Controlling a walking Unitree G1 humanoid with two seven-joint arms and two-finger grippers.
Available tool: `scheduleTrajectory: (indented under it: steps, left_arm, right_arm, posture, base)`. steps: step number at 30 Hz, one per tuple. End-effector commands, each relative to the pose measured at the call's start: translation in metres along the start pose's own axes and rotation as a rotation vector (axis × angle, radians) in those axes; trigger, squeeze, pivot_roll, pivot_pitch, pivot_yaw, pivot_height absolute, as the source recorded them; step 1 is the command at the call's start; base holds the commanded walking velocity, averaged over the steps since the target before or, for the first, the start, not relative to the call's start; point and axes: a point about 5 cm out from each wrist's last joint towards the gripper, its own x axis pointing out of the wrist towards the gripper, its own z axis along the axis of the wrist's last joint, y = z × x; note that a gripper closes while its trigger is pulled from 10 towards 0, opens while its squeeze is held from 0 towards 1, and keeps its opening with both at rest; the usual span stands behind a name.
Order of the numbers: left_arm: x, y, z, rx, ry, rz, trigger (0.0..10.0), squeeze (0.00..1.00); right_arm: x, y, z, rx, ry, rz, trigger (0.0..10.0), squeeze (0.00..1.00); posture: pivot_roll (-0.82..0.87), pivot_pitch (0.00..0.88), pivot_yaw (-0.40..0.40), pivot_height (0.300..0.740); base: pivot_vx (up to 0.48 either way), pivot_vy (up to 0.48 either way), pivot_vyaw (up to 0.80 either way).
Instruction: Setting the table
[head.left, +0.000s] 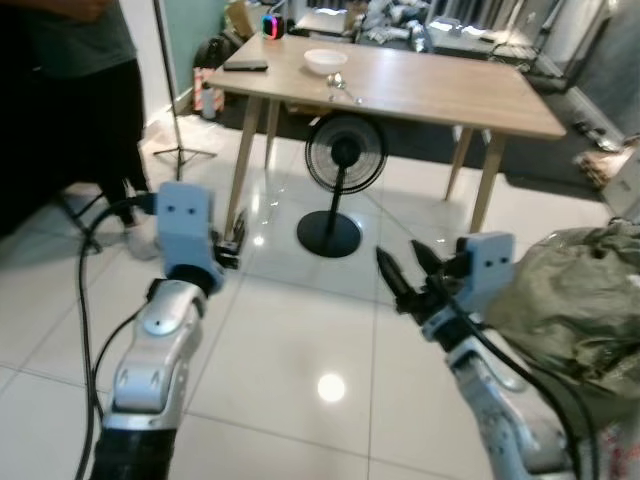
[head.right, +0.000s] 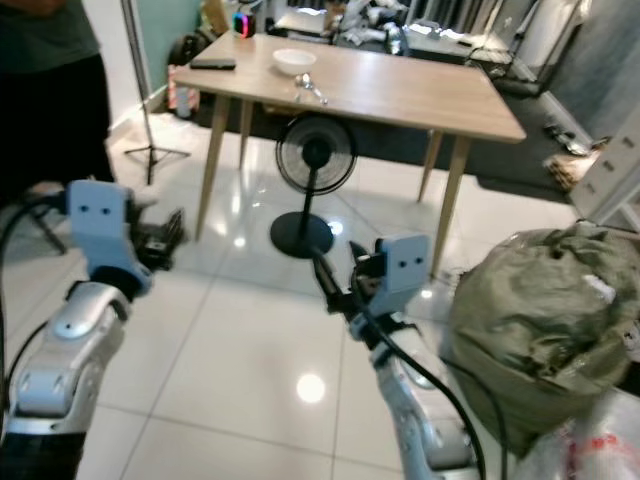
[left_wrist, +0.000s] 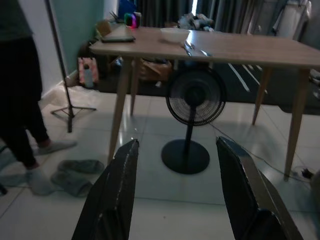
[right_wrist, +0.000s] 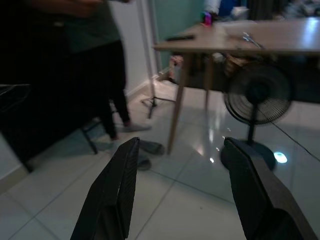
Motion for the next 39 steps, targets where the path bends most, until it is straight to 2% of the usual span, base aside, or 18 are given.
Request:
scheduleTrajectory:
  steps: [1, 12, 18, 24, 26, 39]
  left_arm:
    - [0.001, -0.007, 0.000, -0.004, 0.001, -0.023, 10.0, 0.00]
    - [0.000, -0.008, -0.001, -0.004, 0.001, -0.029, 10.0, 0.00]
    - [0.000, -0.008, 0.000, 0.022, -0.010, -0.033, 10.0, 0.00]
    - [0.000, -0.009, 0.001, 0.028, -0.017, -0.034, 10.0, 0.00]
    - [-0.001, -0.009, 0.002, 0.029, -0.017, -0.033, 10.0, 0.00]
    - [0.000, -0.008, 0.002, 0.030, -0.016, -0.033, 10.0, 0.00]
  right_arm:
    - [-0.003, -0.007, -0.001, -0.010, 0.014, -0.026, 10.0, 0.00]
    - [-0.003, -0.007, -0.001, -0.016, 0.012, -0.026, 10.0, 0.00]
    - [-0.003, -0.006, 0.001, -0.018, 0.001, -0.014, 10.0, 0.00]
    - [-0.001, 0.001, 0.005, 0.032, -0.029, 0.031, 10.0, 0.00]
    - [0.000, 0.002, 0.006, 0.023, -0.030, 0.036, 10.0, 0.00]
    - [0.002, 0.003, 0.002, 0.005, -0.014, 0.035, 10.0, 0.00]
  posture:
    - [-0.05, 0.000, 0.026, 0.740]
    - [-0.05, 0.000, 0.025, 0.740]
    - [-0.05, 0.000, 0.025, 0.740]
    - [-0.04, 0.000, 0.025, 0.740]
    - [-0.04, 0.000, 0.025, 0.740]
    - [-0.03, 0.000, 0.029, 0.740]
  base:
    - [0.480, 0.000, -0.80]
    - [0.480, 0.000, -0.76]
    - [0.480, 0.000, 0.00]
    - [0.480, 0.000, 0.00]
    - [0.480, 0.000, 0.00]
    - [0.480, 0.000, 0.53]
